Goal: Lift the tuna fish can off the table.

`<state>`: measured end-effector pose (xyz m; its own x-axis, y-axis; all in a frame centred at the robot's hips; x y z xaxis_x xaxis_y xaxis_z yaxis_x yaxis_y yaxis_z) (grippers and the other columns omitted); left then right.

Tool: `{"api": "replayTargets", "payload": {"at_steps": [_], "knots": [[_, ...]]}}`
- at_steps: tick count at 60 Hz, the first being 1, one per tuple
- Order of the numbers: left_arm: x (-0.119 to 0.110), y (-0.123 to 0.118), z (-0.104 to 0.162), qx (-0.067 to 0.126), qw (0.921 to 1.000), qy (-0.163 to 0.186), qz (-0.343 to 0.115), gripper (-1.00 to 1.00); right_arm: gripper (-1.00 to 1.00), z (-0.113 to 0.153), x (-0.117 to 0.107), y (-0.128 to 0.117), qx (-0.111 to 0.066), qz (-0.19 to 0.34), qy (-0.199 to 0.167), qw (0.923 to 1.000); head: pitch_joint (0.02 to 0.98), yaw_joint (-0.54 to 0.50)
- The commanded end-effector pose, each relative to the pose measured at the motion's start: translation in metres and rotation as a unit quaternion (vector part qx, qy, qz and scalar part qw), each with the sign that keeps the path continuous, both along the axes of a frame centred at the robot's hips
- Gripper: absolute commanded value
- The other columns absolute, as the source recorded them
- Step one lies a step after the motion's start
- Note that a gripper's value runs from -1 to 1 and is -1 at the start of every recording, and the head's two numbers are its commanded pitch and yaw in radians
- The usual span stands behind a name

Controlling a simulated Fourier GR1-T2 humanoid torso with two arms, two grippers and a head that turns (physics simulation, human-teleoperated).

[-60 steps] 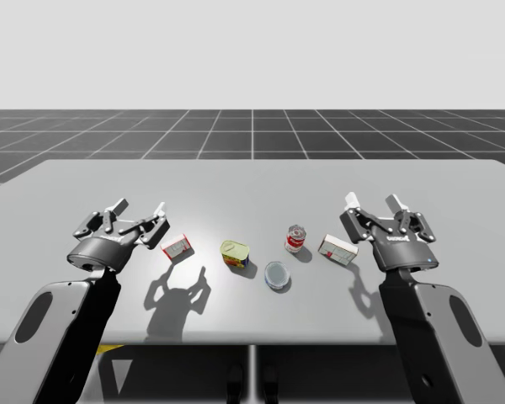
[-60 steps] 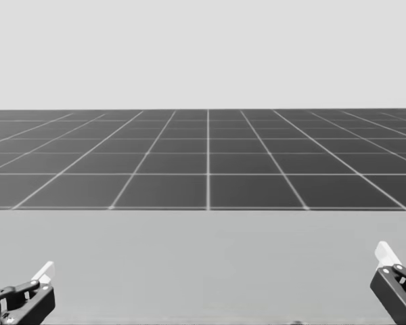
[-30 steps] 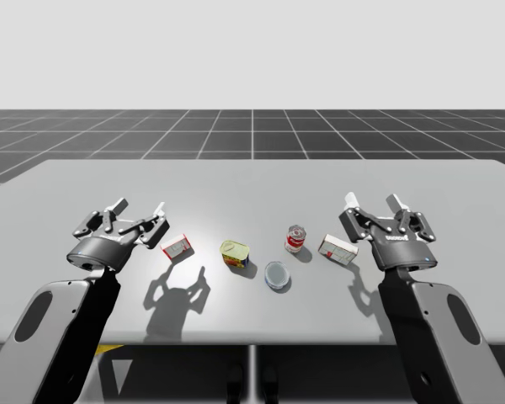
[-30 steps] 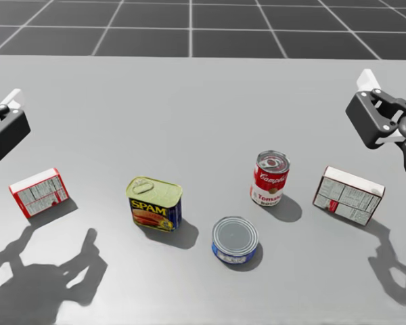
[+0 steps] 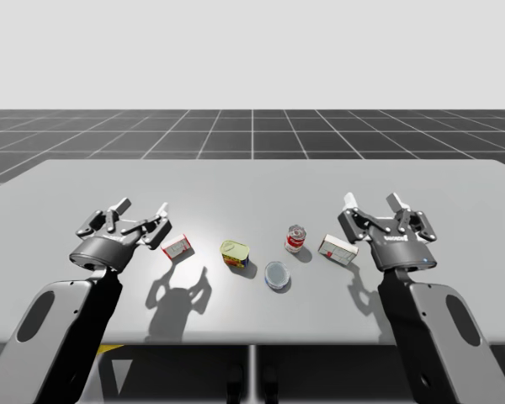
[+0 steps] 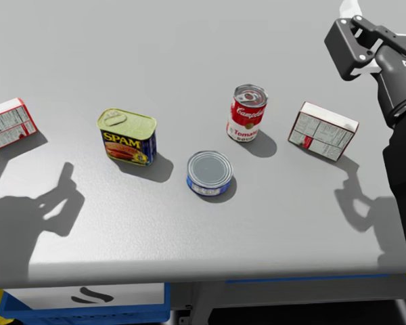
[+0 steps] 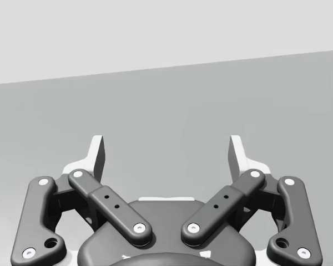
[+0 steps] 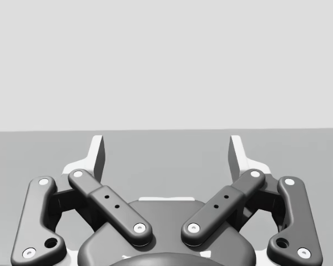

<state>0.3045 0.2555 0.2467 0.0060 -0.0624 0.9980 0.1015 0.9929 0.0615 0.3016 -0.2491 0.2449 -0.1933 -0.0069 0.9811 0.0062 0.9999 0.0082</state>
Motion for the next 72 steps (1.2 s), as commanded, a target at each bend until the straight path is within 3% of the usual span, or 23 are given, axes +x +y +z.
{"api": "replayTargets", "payload": {"at_steps": [1, 7, 11, 18, 27, 35, 44, 46, 50, 54, 62, 72], "knots": [[0.0, -0.001, 0.0, 0.0, 1.0, 0.0, -0.001, -1.0, -1.0, 0.005, -0.006, 0.006, -0.011, 0.013, 0.005, 0.9998, 0.916, -0.11], [0.0, -0.002, 0.0, -0.001, 1.0, -0.001, -0.001, -1.0, -1.0, 0.016, -0.017, 0.01, -0.013, 0.02, 0.01, 0.9997, 0.909, -0.11], [0.0, -0.002, 0.0, -0.001, 1.0, -0.001, -0.002, -1.0, -1.0, 0.021, -0.026, 0.012, -0.003, 0.036, 0.02, 0.9992, 0.905, -0.11], [0.0, -0.002, 0.0, -0.001, 1.0, 0.0, -0.002, -1.0, -1.0, 0.027, -0.048, 0.018, -0.003, 0.081, 0.039, 0.996, 0.899, -0.11], [-0.002, -0.002, 0.001, -0.007, 0.9999, -0.008, -0.002, -1.0, -1.0, 0.026, -0.078, 0.022, 0.009, 0.152, 0.071, 0.9858, 0.897, -0.1], [-0.002, -0.002, 0.002, -0.01, 0.9999, -0.009, -0.002, -1.0, -1.0, 0.024, -0.095, 0.022, 0.009, 0.177, 0.082, 0.9808, 0.897, -0.1], [-0.002, -0.002, 0.002, -0.012, 0.9999, -0.009, -0.002, -1.0, -1.0, 0.014, -0.114, 0.027, -0.008, 0.209, 0.098, 0.9729, 0.897, -0.1], [-0.002, -0.002, 0.002, -0.014, 0.9999, -0.008, -0.003, -1.0, -1.0, 0.009, -0.12, 0.03, -0.021, 0.216, 0.102, 0.9708, 0.897, -0.1], [-0.002, -0.002, 0.003, -0.015, 0.9999, -0.008, -0.003, -1.0, -1.0, 0.004, -0.124, 0.032, -0.023, 0.226, 0.107, 0.9679, 0.898, -0.1], [-0.002, -0.002, 0.003, -0.015, 0.9998, -0.009, -0.003, -1.0, -1.0, -0.007, -0.129, 0.034, -0.04, 0.233, 0.106, 0.9659, 0.899, -0.1], [-0.002, -0.002, 0.003, -0.015, 0.9998, -0.008, -0.003, -1.0, -1.0, -0.024, -0.133, 0.039, -0.056, 0.251, 0.112, 0.9598, 0.9, -0.1], [-0.003, -0.002, 0.002, -0.016, 0.9998, -0.008, -0.003, -1.0, -1.0, -0.042, -0.131, 0.048, -0.057, 0.276, 0.145, 0.9485, 0.9, -0.1]]}}
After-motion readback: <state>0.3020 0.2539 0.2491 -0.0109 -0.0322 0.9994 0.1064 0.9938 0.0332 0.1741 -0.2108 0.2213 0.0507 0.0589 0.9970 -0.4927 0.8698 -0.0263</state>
